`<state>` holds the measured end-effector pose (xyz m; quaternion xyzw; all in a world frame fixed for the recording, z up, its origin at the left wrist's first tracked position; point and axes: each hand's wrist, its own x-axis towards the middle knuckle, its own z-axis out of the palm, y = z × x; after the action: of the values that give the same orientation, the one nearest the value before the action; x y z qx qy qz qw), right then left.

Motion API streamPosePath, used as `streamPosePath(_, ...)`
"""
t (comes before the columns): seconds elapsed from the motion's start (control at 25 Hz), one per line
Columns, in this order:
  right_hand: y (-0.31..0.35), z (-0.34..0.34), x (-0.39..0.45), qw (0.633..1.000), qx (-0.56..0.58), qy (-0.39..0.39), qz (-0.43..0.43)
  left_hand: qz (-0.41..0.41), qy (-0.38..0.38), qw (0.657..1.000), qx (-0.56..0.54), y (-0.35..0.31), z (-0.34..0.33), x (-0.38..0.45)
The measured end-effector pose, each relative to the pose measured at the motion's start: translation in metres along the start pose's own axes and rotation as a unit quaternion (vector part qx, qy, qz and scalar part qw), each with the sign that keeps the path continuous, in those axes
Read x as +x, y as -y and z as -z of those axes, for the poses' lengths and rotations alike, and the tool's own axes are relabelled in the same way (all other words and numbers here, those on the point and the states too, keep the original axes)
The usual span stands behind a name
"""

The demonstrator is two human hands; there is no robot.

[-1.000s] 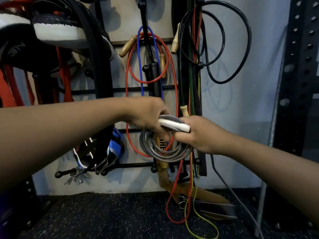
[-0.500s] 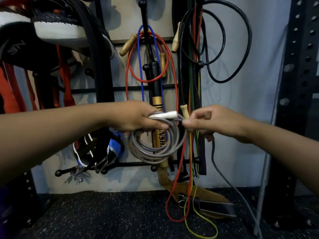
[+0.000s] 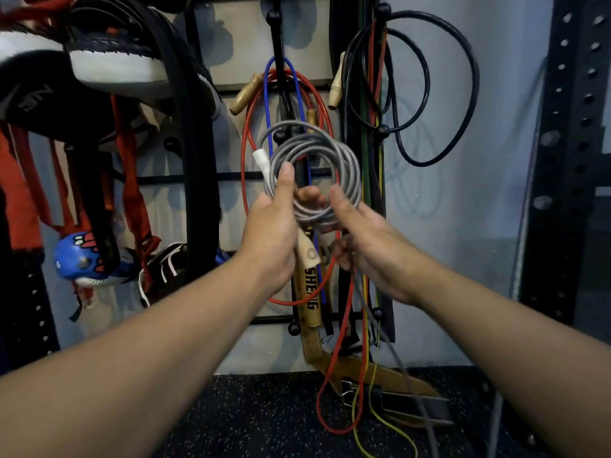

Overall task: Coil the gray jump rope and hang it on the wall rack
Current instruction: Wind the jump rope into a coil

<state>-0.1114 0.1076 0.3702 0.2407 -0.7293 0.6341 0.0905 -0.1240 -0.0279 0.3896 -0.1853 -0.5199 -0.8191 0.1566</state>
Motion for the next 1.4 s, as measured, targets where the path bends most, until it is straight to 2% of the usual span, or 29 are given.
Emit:
streamPosePath(0.12, -0.004, -0.031, 0.004, 0.999, 0.035, -0.036, 0.005, -0.061, -0.052, 0.996, 0.038, 0.005, -0.024, -0.011)
streamPosePath(0.24, -0.002, -0.042, 0.002, 0.991, 0.088, -0.105, 0.01, -0.088, -0.042, 0.989, 0.111, 0.006, -0.021, -0.013)
streamPosePath(0.32, -0.003, -0.041, 0.0, 0.983, 0.138, -0.119, 0.025, -0.071, -0.022, 0.988, 0.133, 0.007, -0.013, -0.011)
streamPosePath(0.44, -0.008, -0.037, -0.002, 0.977, 0.167, -0.13, 0.016, 0.0, 0.024, 0.993, 0.115, 0.007, 0.001, -0.012)
streamPosePath(0.56, -0.009, -0.022, -0.007, 0.987, 0.119, -0.105, -0.004, 0.039, 0.019, 0.995, 0.092, 0.003, 0.018, -0.008)
streamPosePath(0.64, -0.006, -0.005, -0.009, 0.996, 0.016, -0.079, -0.027, 0.011, -0.013, 0.997, 0.079, -0.012, 0.034, 0.002)
streamPosePath(0.68, -0.004, 0.005, -0.01, 0.995, -0.072, -0.058, -0.028, -0.025, -0.008, 0.992, 0.126, -0.024, 0.042, 0.008)
streamPosePath(0.72, -0.004, 0.014, -0.008, 0.985, -0.166, -0.029, -0.016, -0.071, 0.033, 0.97, 0.229, -0.038, 0.047, 0.013)
streamPosePath(0.76, -0.001, 0.021, -0.006, 0.971, -0.239, 0.002, -0.001, -0.111, 0.111, 0.92, 0.358, -0.051, 0.048, 0.016)
streamPosePath(0.84, 0.004, 0.026, -0.001, 0.95, -0.303, 0.077, 0.016, -0.107, 0.287, 0.76, 0.573, -0.071, 0.037, 0.015)
streamPosePath(0.88, 0.006, 0.026, 0.001, 0.938, -0.329, 0.11, 0.022, -0.075, 0.346, 0.686, 0.636, -0.075, 0.026, 0.013)
streamPosePath(0.92, 0.008, 0.023, 0.002, 0.924, -0.358, 0.134, 0.028, -0.046, 0.383, 0.625, 0.678, -0.076, 0.014, 0.01)
streamPosePath(0.96, 0.01, 0.021, 0.003, 0.911, -0.383, 0.151, 0.033, -0.02, 0.4, 0.585, 0.705, -0.072, 0.004, 0.008)
streamPosePath(1.0, 0.011, 0.02, 0.003, 0.901, -0.4, 0.162, 0.039, 0.002, 0.406, 0.565, 0.718, -0.065, -0.003, 0.007)
streamPosePath(1.04, 0.013, 0.019, 0.004, 0.891, -0.418, 0.17, 0.045, 0.021, 0.406, 0.561, 0.721, -0.057, -0.006, 0.008)
streamPosePath(1.12, 0.014, 0.021, 0.003, 0.883, -0.434, 0.171, 0.052, 0.047, 0.397, 0.584, 0.706, -0.042, -0.005, 0.008)
streamPosePath(1.24, 0.013, 0.025, 0.001, 0.909, -0.383, 0.157, 0.035, 0.05, 0.359, 0.635, 0.682, -0.032, 0.004, 0.008)
streamPosePath(1.4, 0.009, 0.031, 0.001, 0.939, -0.288, 0.187, -0.029, 0.093, 0.326, 0.656, 0.675, -0.026, 0.008, 0.003)
